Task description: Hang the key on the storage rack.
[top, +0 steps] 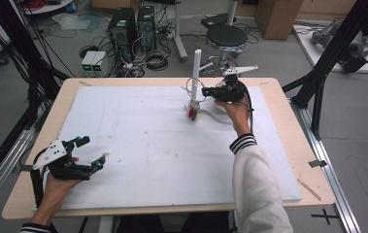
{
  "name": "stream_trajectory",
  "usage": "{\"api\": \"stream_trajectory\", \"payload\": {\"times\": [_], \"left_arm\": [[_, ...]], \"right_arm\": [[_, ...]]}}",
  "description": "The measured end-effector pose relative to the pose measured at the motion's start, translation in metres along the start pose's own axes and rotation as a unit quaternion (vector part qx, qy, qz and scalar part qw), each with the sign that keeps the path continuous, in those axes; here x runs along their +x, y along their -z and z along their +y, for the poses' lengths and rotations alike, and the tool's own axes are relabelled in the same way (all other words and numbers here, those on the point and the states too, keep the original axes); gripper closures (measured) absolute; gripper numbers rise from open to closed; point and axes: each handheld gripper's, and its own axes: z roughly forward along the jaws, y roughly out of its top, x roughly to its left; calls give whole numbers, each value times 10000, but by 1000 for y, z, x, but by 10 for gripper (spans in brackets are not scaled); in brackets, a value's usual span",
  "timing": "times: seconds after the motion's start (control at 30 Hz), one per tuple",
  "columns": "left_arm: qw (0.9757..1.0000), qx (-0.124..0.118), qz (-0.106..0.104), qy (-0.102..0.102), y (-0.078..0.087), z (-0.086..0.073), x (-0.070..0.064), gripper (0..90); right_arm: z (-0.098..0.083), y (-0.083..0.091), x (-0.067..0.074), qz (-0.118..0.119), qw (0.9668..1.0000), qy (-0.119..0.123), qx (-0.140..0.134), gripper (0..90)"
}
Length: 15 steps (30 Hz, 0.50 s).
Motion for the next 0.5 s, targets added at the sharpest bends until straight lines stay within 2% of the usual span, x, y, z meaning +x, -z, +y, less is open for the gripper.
{"api": "stream_trajectory", "payload": {"times": [0.27, 0.5], "left_arm": [[9997, -212, 135, -57, 4, -8, -2, 17], [9997, -160, 155, -32, 5, -13, -1, 17]], "right_arm": [[-4, -7, -6, 49, 9998, -206, 1, 878], [-8, -12, -13, -2, 9996, -288, 63, 877]]}}
